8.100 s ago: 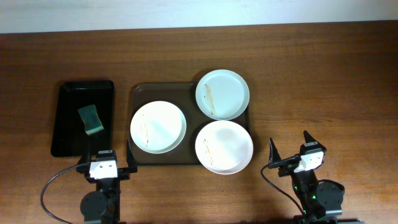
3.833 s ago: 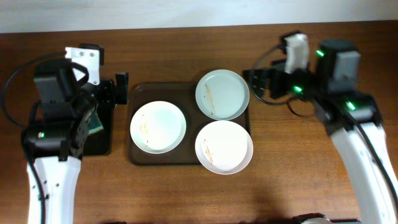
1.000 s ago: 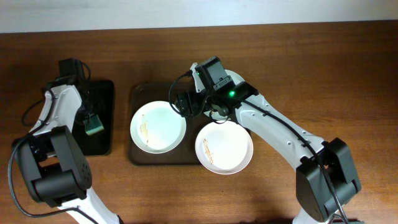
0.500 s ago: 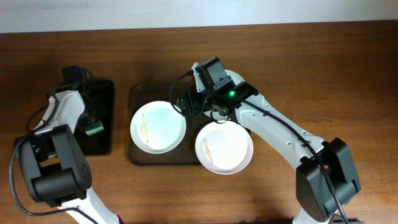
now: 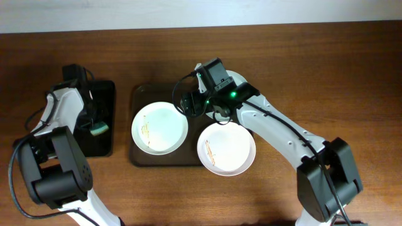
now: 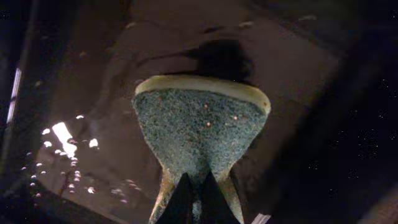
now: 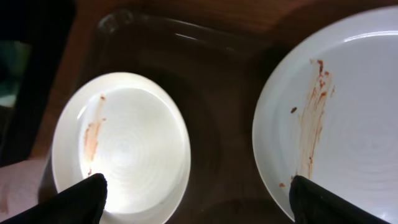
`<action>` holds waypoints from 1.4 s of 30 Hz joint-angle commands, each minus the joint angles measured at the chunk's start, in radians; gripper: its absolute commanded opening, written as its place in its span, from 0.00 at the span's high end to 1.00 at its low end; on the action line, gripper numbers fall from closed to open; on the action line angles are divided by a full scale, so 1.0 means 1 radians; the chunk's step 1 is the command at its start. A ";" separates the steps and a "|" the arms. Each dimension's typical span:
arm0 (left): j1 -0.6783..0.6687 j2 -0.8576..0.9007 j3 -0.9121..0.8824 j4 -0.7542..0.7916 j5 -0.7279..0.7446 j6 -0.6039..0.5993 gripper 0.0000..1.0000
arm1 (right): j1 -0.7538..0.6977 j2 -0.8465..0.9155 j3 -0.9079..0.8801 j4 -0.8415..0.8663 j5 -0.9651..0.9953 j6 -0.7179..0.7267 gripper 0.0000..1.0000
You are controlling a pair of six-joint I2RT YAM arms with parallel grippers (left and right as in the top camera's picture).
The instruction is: Clean dirty plates on tray and stack at the side
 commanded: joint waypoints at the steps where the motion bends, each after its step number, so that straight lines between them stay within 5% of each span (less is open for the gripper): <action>1: -0.021 -0.095 0.106 -0.047 0.119 0.045 0.99 | 0.006 0.063 0.014 -0.006 0.024 0.053 0.10; 5: -0.058 -0.186 0.147 -0.083 0.134 0.046 0.99 | 0.006 0.093 0.014 -0.013 0.016 0.063 0.18; 13: -0.143 -0.245 0.147 -0.124 0.154 0.113 0.99 | 0.007 0.123 0.014 0.005 -0.001 0.077 0.56; 29: -0.168 -0.240 0.108 -0.204 0.352 0.185 0.99 | 0.090 0.214 0.014 0.012 -0.100 0.138 0.57; 37: -0.171 -0.238 0.040 -0.180 0.352 0.167 0.99 | 0.089 0.236 0.014 0.022 -0.100 0.161 0.72; 42: -0.187 -0.238 -0.016 -0.153 0.342 0.167 0.99 | 0.083 0.236 0.014 0.023 -0.100 0.161 0.94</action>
